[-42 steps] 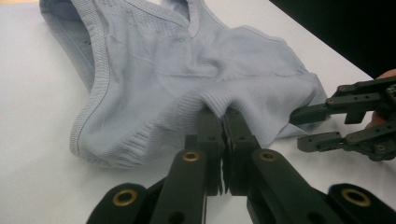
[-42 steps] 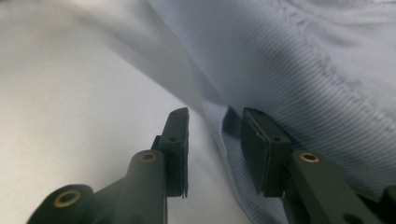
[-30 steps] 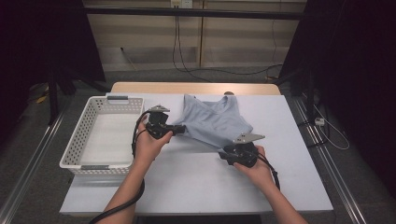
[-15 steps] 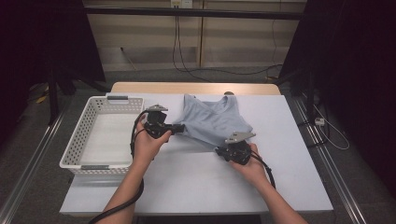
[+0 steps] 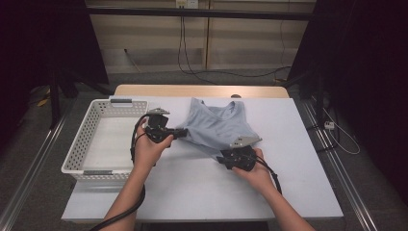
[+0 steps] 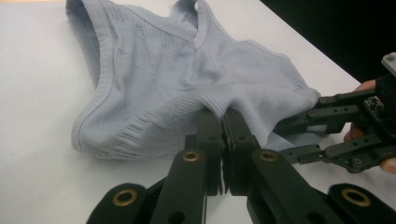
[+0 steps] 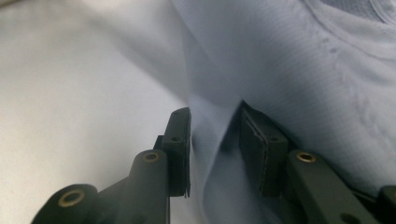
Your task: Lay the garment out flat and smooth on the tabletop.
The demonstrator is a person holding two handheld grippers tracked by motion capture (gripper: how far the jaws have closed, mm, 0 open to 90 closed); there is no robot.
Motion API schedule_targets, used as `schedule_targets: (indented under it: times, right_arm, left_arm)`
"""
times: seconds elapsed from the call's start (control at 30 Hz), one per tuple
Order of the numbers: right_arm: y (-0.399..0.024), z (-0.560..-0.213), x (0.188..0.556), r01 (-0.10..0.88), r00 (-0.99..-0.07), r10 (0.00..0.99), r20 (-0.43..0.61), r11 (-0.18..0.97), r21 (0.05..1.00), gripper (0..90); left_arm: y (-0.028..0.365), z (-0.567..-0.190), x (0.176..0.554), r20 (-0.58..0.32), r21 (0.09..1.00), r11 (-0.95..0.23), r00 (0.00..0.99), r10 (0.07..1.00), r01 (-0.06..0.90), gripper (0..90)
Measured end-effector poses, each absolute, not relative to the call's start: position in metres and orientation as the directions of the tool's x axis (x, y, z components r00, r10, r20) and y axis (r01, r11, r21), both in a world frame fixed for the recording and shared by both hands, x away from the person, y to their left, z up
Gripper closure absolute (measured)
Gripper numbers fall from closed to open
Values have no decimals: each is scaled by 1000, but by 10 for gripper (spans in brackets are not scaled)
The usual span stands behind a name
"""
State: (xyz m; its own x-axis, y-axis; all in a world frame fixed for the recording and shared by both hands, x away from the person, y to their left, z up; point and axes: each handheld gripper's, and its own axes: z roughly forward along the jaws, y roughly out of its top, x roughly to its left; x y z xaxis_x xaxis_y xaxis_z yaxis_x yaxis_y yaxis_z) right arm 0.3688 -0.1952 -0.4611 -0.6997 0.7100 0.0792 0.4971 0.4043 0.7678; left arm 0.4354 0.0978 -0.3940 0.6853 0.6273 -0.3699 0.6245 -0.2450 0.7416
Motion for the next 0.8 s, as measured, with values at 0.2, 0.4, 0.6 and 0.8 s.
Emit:
schedule_targets:
  times: [0.2,0.4,0.6,0.8]
  right_arm:
    - [-189,-461,367,467,-743,664,89,418,780,892]
    - [-182,-460,358,444,-777,627,55,485,754,860]
    - [-186,-459,367,471,-714,695,83,390,791,670]
    - [-179,-460,370,466,-715,694,87,381,799,666]
  left_arm:
    - [99,-395,434,-371,743,-237,680,633,626,875]
    - [99,-396,433,-379,725,-253,679,629,640,875]
    - [101,-397,431,-385,718,-259,678,626,646,875]
    - [103,-397,428,-392,716,-255,677,622,649,874]
